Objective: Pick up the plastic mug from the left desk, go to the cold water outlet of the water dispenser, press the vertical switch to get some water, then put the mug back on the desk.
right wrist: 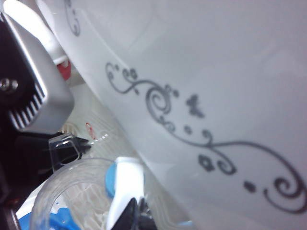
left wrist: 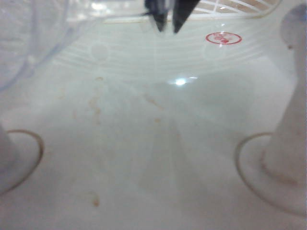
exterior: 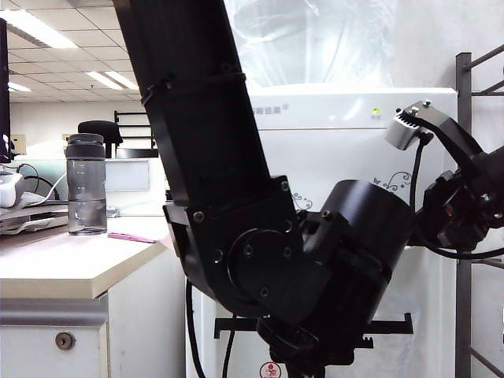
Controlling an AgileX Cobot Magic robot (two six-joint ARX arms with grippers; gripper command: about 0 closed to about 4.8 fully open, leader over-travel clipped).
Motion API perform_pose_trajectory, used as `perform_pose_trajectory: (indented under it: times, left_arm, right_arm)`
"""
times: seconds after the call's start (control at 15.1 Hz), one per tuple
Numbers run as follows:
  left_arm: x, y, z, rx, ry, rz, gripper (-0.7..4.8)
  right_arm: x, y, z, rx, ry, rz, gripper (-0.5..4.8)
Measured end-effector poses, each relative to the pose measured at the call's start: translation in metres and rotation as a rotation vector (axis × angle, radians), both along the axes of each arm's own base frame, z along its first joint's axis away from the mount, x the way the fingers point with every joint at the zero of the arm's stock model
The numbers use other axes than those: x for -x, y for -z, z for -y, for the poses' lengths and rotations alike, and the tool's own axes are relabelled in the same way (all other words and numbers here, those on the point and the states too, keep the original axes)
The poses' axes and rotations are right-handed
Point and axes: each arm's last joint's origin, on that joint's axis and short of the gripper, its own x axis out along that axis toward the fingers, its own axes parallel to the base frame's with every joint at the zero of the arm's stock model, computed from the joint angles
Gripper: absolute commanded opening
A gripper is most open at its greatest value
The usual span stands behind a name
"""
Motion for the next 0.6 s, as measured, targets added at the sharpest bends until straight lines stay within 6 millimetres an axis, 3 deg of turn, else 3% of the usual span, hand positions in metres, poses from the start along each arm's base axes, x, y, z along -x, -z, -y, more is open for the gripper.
perform_pose_trajectory:
  times: [0.6]
  left_arm:
    - [0.0,0.0,0.0,0.0,0.0,0.0,-0.05]
  right_arm:
    - [0.0014,0.0012,0.0002,0.001,-0.008,-0.025,-0.01]
